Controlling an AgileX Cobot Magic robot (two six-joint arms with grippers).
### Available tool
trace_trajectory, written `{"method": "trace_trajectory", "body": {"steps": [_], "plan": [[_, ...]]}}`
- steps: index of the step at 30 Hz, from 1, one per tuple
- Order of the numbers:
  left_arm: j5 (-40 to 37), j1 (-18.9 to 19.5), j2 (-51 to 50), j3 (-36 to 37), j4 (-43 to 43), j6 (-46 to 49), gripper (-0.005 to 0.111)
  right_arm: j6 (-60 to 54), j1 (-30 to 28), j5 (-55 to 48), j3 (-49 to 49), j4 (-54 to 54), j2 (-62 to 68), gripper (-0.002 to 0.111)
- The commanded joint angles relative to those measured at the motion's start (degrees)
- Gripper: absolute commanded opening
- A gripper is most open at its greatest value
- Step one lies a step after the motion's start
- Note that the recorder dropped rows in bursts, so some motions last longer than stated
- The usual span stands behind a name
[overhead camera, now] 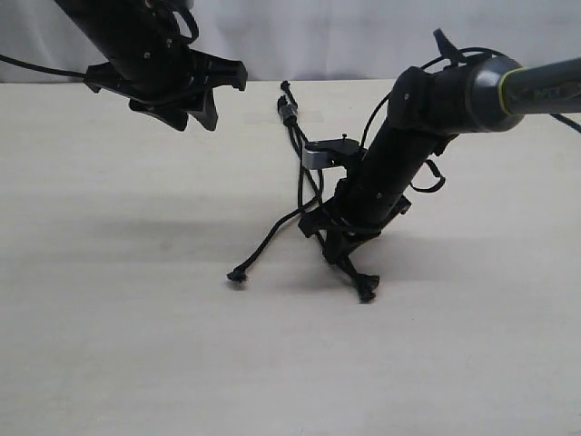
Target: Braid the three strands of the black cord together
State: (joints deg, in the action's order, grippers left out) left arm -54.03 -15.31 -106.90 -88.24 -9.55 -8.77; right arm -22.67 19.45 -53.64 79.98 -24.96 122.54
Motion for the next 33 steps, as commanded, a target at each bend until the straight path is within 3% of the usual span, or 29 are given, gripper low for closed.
{"method": "trace_trajectory", "body": {"steps": [1, 10, 20, 28, 33], "plan": [[0.6, -0.1, 0.5, 0.2, -0.2, 0.6, 0.038, 0.0, -0.8, -1.1, 0.7, 0.0, -1.5, 0.004], [0.4, -0.1, 0.5, 0.2, -0.2, 1.5, 0.038, 5.7, -4.6, 2.7, 0.9, 9.1, -3.0, 0.004], [0.4, -0.1, 0.5, 0.2, -0.2, 1.5, 0.038, 5.4, -4.7, 3.0, 0.0, 9.0, 2.1, 0.004], [2.1, -0.1, 0.5, 0.2, -0.6, 1.5, 0.038, -0.7, 0.8, 6.9, -6.9, -0.2, 2.3, 0.004], [1.9, -0.1, -0.3, 0.2, -0.2, 1.5, 0.038, 0.1, 2.0, 7.8, -7.0, -0.3, 2.3, 0.004]]}}
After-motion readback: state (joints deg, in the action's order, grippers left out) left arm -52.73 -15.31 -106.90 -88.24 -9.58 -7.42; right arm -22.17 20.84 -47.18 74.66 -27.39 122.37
